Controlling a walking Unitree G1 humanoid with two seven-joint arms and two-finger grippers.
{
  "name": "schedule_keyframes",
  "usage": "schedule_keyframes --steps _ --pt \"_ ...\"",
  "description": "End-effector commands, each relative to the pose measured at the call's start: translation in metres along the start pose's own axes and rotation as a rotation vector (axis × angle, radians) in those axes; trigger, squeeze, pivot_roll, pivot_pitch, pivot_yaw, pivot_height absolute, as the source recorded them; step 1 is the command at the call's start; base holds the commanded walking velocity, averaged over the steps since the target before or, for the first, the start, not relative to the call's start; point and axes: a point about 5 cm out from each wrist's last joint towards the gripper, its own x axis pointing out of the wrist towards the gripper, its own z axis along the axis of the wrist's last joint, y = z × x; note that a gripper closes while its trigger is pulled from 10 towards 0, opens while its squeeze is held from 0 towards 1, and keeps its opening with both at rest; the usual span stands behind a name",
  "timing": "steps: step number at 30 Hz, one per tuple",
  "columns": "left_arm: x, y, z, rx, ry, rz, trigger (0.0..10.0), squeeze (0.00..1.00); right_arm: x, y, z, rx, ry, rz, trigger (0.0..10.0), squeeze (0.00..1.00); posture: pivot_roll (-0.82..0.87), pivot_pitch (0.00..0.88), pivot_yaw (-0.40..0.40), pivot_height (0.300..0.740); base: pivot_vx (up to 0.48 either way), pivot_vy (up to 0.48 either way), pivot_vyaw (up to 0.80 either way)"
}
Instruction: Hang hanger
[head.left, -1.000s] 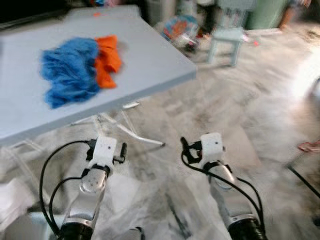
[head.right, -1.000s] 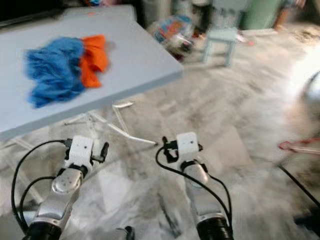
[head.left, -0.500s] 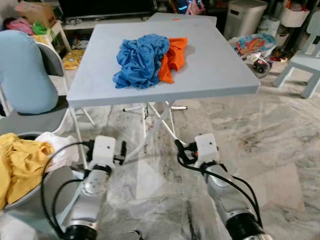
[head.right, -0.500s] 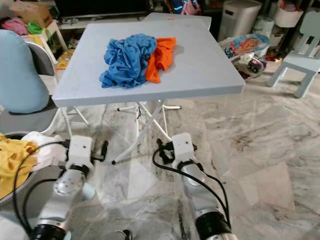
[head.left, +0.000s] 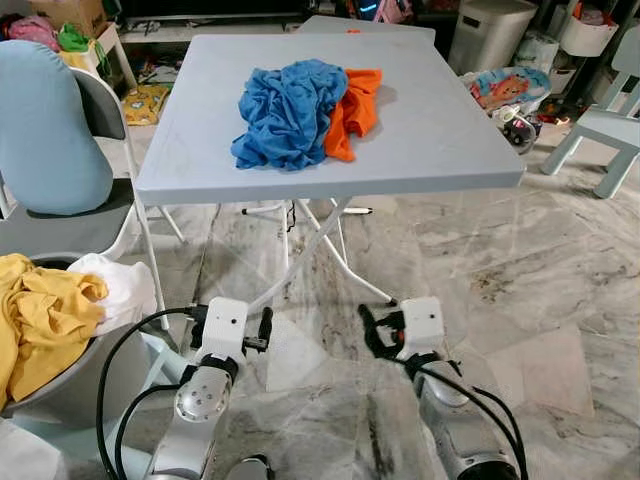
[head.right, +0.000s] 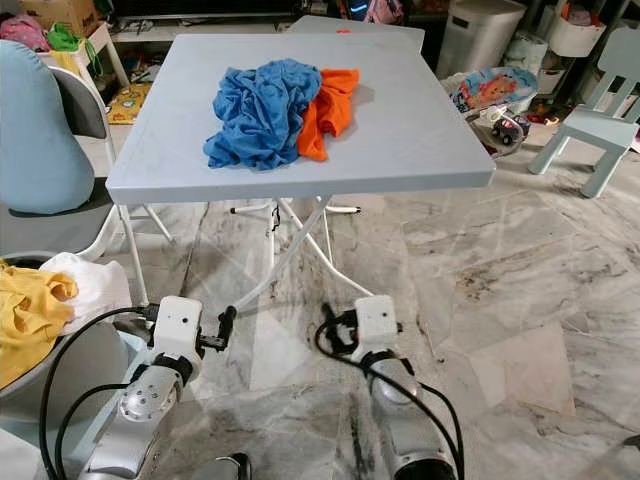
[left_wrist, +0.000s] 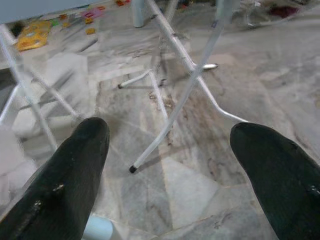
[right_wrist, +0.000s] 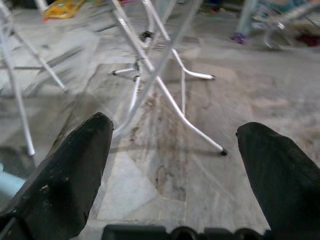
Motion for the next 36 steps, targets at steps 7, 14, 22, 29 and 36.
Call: schedule_keyframes --steps 7,14,22,29,36 --pt "-0.003 -0.012 0.005 -0.024 -0.022 -0.107 10.0 0.0 -0.013 -0.004 -0.015 0.012 0.061 -0.019 10.0 0.0 0.1 0.141 -0.032 0.74 0.036 0.453 -0.76" --pt "-0.001 -0.014 0.006 -0.018 -0.018 -0.119 10.0 0.0 -0.009 -0.004 -0.012 0.019 0.074 -0.01 10.0 0.0 0.11 0.132 -0.044 0.74 0.254 0.34 -0.76" --pt "-0.002 -0.019 0.011 -0.009 -0.055 -0.15 10.0 0.0 -0.003 -0.003 -0.007 0.016 0.063 -0.004 10.0 0.0 0.12 0.138 -0.048 0.74 0.376 0.167 -0.76" --pt "-0.004 -0.022 0.009 -0.006 -0.045 -0.183 10.0 0.0 -0.001 -0.007 -0.001 0.017 0.054 -0.02 10.0 0.0 0.1 0.146 -0.047 0.74 0.47 0.0 -0.76" --pt "-0.002 -0.03 0.009 -0.028 -0.036 -0.218 10.0 0.0 0.001 -0.01 0.001 0.014 0.055 -0.032 10.0 0.0 0.09 0.152 -0.05 0.74 0.462 0.0 -0.76"
